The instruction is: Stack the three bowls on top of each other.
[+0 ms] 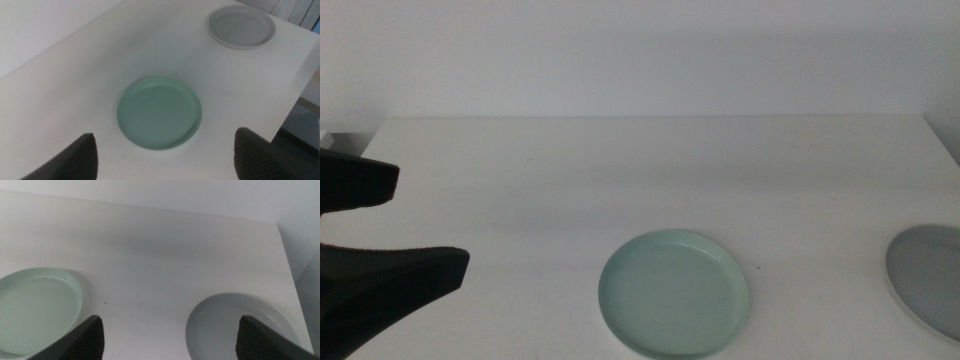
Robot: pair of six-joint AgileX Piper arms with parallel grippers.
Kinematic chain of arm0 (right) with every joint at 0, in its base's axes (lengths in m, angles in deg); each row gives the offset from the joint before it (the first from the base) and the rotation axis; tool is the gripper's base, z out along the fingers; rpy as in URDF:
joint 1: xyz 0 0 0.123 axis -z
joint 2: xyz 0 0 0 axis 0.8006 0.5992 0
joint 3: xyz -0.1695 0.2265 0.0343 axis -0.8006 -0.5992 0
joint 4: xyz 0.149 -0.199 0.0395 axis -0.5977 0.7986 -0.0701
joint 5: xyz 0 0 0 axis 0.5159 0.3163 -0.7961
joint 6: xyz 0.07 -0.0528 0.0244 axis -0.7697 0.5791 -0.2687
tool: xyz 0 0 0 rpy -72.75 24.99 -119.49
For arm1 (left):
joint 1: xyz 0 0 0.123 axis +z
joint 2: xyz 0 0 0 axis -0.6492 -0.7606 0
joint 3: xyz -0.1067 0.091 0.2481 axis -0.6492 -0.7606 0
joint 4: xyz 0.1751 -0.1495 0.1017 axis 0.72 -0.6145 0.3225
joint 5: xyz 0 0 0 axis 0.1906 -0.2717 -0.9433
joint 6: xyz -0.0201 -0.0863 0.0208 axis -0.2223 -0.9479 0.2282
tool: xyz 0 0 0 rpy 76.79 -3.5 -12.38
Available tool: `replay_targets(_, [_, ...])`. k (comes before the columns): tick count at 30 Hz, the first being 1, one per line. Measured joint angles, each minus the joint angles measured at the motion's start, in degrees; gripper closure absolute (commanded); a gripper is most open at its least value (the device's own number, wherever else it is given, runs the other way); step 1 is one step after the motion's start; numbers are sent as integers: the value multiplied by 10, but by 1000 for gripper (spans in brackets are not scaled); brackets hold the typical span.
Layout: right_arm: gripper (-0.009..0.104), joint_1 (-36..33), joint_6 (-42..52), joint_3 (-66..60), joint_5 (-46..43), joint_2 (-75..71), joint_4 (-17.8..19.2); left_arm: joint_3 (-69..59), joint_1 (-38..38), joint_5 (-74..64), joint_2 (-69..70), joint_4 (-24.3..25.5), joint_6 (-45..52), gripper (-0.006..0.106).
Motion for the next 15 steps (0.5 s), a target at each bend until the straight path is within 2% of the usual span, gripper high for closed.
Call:
replay_targets(5, [25, 0, -32, 108, 78, 122, 1, 0, 0, 0, 0, 0, 0, 10])
replay_targets(9, [25, 0, -59, 177, 150, 226, 24, 0, 0, 0, 0, 0, 0, 10])
replay_targets(12, [25, 4, -62, 201, 162, 280, 38, 0, 0, 0, 0, 0, 0, 10])
replay_targets(15, [25, 37, -52, 208, 164, 324, 35, 0, 0, 0, 0, 0, 0, 10])
